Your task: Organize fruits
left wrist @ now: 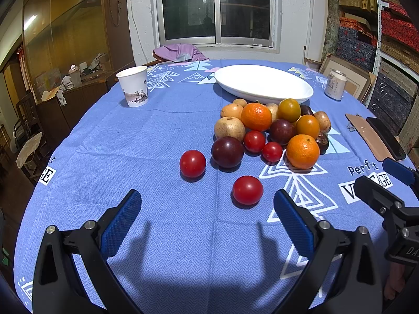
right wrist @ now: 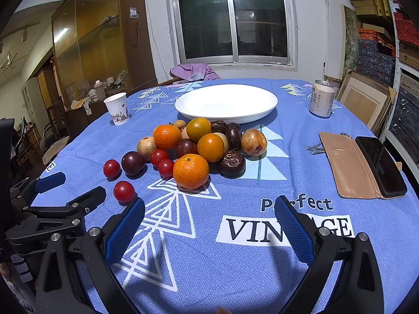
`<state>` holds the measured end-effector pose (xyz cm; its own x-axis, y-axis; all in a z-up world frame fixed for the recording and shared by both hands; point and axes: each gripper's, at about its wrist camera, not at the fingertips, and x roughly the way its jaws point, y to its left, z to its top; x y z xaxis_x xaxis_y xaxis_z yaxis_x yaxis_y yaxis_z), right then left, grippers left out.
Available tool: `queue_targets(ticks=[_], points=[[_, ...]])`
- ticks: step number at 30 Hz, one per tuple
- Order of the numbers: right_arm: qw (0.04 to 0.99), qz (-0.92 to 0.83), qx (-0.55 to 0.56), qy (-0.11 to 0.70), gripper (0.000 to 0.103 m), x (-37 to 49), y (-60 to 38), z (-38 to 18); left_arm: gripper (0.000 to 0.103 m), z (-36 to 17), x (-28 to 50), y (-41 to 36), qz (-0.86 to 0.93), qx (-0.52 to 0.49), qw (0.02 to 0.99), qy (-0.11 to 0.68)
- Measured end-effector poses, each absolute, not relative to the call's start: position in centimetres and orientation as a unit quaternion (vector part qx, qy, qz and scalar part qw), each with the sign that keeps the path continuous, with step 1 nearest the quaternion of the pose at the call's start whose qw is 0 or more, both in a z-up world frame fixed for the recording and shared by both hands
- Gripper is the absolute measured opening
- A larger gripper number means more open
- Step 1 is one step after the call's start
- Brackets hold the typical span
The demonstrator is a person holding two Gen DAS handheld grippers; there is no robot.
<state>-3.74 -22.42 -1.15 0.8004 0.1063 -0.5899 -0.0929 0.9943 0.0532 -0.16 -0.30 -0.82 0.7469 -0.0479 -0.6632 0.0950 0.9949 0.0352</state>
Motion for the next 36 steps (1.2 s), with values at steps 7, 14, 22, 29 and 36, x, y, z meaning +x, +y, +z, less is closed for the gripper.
queue_targets(ticks=[7,14,22,29,36], points=[[0.949,0.053,0.011,0.311,0.100,-3.74,-22.41,-1.15,0.099,-0.85,-0.16,-0.39,-0.039,0.034,0.934,0.353],[0.949,0.053,0.011,0.311,0.100,-3.73,-22.40,-1.16,0.099,-1.07,-0.33,-0.60,-0.043,0.037,0.934,0.353],[0.949,0.053,0.011,0.311,0.100,-3.73,-22.38,-1.17,0.099,-0.95,-0.41,-0.71,-0.045,0.038,0.933,0.355],[0.949,0.053,0.011,0.311,0.100,-3.74,-22.39,-1.16,0.099,-0.92,-0.35,-0.70,-0.045,0.037,0.933,0.355],[0.949,0.053,0.011,0.311,0.100,-3.78,-22.34,-1.13,0.099,-0.93,-0.30,-0.70,-0.045,0.038,0.933,0.356]])
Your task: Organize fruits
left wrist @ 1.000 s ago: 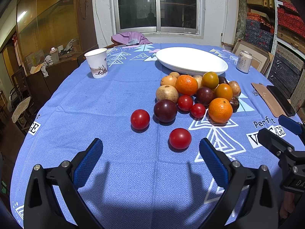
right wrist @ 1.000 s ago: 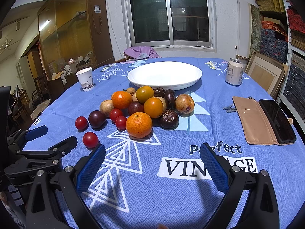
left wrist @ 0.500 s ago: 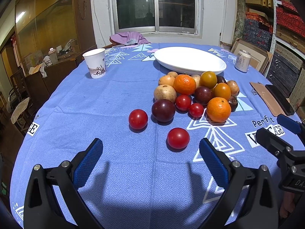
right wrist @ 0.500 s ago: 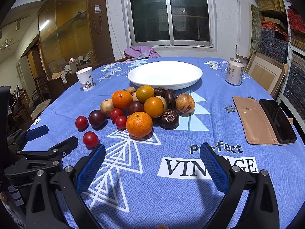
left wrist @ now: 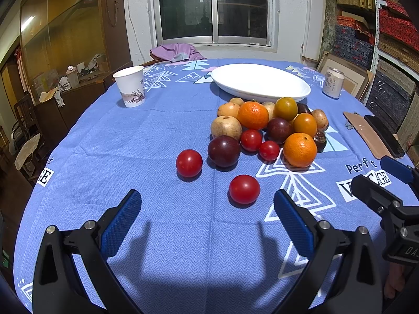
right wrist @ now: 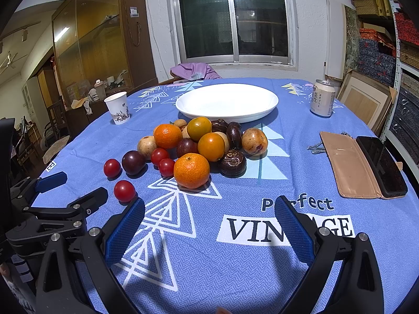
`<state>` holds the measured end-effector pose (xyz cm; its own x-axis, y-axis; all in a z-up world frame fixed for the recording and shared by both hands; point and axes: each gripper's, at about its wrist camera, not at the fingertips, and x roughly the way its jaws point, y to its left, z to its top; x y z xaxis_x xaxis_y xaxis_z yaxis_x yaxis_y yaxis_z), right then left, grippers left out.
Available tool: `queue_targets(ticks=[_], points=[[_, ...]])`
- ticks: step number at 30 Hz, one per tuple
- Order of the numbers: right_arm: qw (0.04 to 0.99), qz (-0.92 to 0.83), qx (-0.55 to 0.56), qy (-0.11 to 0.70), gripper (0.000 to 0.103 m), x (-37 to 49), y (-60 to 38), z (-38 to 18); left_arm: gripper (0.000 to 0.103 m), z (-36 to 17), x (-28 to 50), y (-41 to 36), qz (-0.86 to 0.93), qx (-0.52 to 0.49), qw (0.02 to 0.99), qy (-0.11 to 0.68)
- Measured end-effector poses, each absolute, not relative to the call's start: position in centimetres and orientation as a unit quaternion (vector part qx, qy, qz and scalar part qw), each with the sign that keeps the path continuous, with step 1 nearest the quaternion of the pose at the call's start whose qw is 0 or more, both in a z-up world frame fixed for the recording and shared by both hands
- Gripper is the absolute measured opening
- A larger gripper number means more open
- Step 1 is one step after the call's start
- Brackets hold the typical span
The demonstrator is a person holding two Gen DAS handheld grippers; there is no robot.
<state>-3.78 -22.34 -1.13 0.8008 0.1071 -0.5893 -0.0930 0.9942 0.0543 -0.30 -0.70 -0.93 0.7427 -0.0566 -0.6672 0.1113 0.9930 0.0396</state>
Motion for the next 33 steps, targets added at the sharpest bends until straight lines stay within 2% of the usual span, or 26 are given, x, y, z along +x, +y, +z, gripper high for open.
queue_targets(ticks=[12,13,14,15,17,21,23,30,32,33], points=[[0.949,0.057,0.014,0.310,0.100,-3.8,-22.3,-1.1,0.098,-0.9,-0.4,-0.8,-0.052,0.033,0.935,0.349],[0.949,0.057,0.014,0.310,0.100,-3.8,-22.3,-1.1,0.097,-1.0,-0.3,-0.8,-0.056,0.033,0.934,0.352],[0.949,0.058,0.014,0.310,0.100,-3.8,-22.3,-1.1,0.088,-1.0,-0.2,-0.8,-0.057,0.032,0.933,0.354],[0.949,0.060,0.015,0.309,0.100,-3.8,-22.3,-1.1,0.074,-1.1,-0.1,-0.8,-0.060,0.029,0.931,0.358],[0.948,0.063,0.014,0.310,0.100,-3.7,-22.2,-1.1,0.065,-1.6,0.5,-0.5,-0.068,0.017,0.923,0.379],[0.947,0.066,0.020,0.312,0.100,-3.6,-22.4,-1.2,0.053,-1.6,0.7,0.1,-0.070,-0.005,0.920,0.385],[0.946,0.067,0.026,0.316,0.100,-3.5,-22.7,-1.3,0.049,-1.8,0.9,0.2,-0.079,-0.009,0.916,0.393],[0.931,0.090,0.008,0.354,0.100,-2.1,-22.0,-1.8,0.049,-2.1,3.0,0.5,-0.109,0.006,0.898,0.427],[0.926,0.100,-0.005,0.365,0.096,-1.5,-21.7,-1.8,0.048,-2.1,4.2,0.8,-0.106,0.013,0.895,0.433],[0.923,0.104,-0.009,0.371,0.090,-1.2,-21.6,-1.9,0.045,-2.0,5.0,1.1,-0.103,0.017,0.894,0.436]])
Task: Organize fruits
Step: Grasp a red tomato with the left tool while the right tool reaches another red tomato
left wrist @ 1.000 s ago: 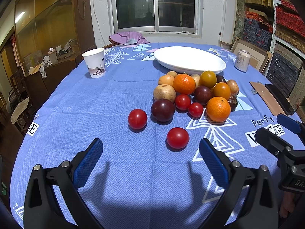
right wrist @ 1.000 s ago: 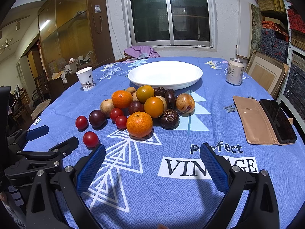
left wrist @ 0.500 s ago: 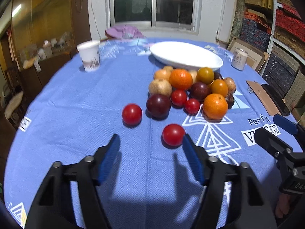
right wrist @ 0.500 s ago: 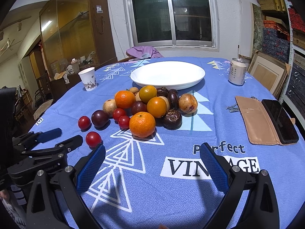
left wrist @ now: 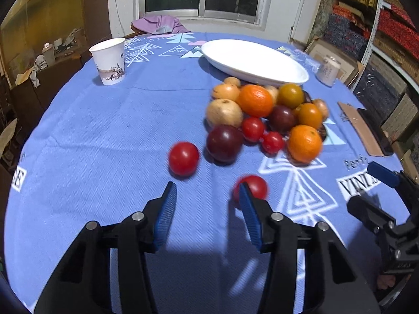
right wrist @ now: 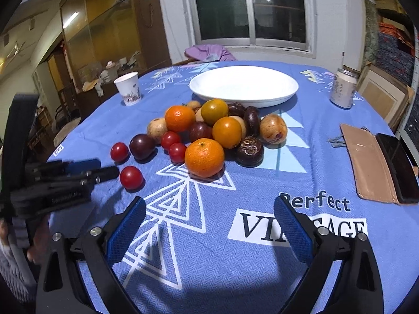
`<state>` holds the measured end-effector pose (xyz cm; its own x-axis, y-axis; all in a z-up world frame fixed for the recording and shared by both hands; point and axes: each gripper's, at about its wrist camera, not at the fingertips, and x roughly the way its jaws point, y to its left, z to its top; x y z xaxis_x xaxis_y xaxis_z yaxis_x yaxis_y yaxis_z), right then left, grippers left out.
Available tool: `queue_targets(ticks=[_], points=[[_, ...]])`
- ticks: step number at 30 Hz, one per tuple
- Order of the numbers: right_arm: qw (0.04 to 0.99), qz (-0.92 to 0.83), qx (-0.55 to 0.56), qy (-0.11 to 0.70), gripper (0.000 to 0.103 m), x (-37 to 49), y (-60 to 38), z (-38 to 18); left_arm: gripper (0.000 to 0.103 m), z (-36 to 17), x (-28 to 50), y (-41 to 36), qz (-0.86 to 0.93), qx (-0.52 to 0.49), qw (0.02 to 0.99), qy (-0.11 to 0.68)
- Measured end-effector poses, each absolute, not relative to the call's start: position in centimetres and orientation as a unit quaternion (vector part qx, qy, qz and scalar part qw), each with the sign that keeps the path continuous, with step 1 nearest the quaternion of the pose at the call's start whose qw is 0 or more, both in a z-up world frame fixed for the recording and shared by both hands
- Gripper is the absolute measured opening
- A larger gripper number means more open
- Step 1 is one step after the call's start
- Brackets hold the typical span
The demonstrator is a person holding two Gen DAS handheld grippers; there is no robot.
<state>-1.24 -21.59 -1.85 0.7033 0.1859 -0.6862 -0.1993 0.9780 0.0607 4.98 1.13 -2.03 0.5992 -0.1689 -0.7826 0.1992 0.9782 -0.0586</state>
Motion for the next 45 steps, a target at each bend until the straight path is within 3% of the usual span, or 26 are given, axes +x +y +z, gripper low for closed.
queue_targets(ticks=[2,8,18,20,22,25,29,31,38,42,45], points=[[0.917,0.116,-0.007,0.382,0.085,-0.7,-21.6,-2.0,0.044,-2.1,6.2,1.7,-0.095,0.023,0.893,0.439],[0.915,0.122,0.005,0.385,0.085,-0.2,-22.1,-2.3,0.039,-3.6,9.2,1.8,-0.115,0.031,0.878,0.464],[0.916,0.128,0.006,0.381,0.084,-0.3,-21.9,-2.5,0.031,-4.1,10.4,1.3,-0.121,0.061,0.887,0.441],[0.914,0.131,0.005,0.384,0.074,-0.3,-21.8,-2.6,0.031,-4.1,10.1,1.1,-0.117,0.073,0.889,0.437],[0.909,0.132,0.009,0.395,0.054,0.1,-21.7,-2.8,0.030,-4.0,9.9,1.1,-0.113,0.076,0.889,0.437],[0.893,0.156,0.013,0.422,0.044,0.8,-20.5,-2.9,0.030,-3.4,9.9,2.3,-0.106,0.051,0.892,0.436],[0.888,0.195,-0.023,0.415,0.045,1.1,-16.5,-1.6,0.030,-1.9,9.3,4.4,-0.101,0.009,0.905,0.414],[0.891,0.209,-0.049,0.400,0.066,1.2,-14.2,-1.0,0.030,-1.5,9.1,4.9,-0.094,0.004,0.909,0.406],[0.887,0.202,-0.100,0.403,0.068,2.7,-11.0,-2.5,0.030,-1.0,9.0,6.0,-0.087,-0.015,0.912,0.401],[0.881,0.202,-0.107,0.415,0.057,3.1,-10.7,-3.8,0.030,-0.9,9.1,6.3,-0.087,-0.021,0.912,0.400],[0.874,0.211,-0.109,0.425,0.034,3.6,-10.3,-4.7,0.030,-1.0,9.1,6.2,-0.086,-0.017,0.912,0.400]])
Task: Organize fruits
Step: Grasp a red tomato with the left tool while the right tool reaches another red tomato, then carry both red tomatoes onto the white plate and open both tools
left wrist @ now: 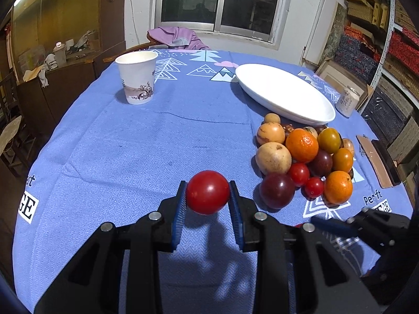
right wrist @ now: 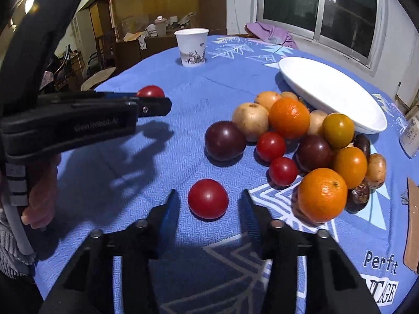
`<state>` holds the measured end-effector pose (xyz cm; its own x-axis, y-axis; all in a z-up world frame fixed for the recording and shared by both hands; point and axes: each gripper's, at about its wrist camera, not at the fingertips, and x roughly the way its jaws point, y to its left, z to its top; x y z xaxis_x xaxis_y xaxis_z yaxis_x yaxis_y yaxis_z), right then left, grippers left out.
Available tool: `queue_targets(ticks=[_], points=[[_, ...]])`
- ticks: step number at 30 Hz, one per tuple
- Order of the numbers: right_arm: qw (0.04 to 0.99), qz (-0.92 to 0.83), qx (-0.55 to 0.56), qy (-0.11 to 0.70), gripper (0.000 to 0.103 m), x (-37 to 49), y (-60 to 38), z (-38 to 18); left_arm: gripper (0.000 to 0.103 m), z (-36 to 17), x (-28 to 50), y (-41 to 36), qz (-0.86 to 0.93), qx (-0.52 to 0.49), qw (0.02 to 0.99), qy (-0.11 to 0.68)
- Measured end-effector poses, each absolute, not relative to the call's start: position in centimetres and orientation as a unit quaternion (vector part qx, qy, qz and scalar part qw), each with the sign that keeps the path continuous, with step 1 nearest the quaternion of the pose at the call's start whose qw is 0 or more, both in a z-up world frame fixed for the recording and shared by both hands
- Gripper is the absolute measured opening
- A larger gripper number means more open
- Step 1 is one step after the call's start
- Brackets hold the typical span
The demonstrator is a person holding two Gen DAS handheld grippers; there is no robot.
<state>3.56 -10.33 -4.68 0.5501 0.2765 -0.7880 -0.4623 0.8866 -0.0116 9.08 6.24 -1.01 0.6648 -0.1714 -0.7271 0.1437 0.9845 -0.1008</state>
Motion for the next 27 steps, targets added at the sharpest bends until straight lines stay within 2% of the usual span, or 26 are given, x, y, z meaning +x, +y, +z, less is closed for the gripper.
queue_targets(ticks=[6,10,19,23,27], points=[[0.881,0.220,-0.091,0.408,0.030,3.7,-11.1,-4.2,0.030,-1.4,9.3,6.1,-0.088,-0.016,0.909,0.406],[0.901,0.206,-0.072,0.375,0.030,3.4,-13.3,-1.5,0.030,-1.4,9.5,5.8,-0.100,-0.016,0.907,0.408],[0.952,0.093,-0.009,0.293,0.031,10.5,-23.9,9.3,0.030,7.1,16.4,0.2,-0.121,0.017,0.921,0.370],[0.941,0.070,0.028,0.329,0.031,16.8,-26.9,7.5,0.030,7.2,21.0,-3.8,-0.137,0.022,0.914,0.381],[0.921,0.047,0.036,0.386,0.031,22.2,-27.6,2.9,0.030,3.8,26.0,-6.7,-0.142,0.015,0.894,0.425]])
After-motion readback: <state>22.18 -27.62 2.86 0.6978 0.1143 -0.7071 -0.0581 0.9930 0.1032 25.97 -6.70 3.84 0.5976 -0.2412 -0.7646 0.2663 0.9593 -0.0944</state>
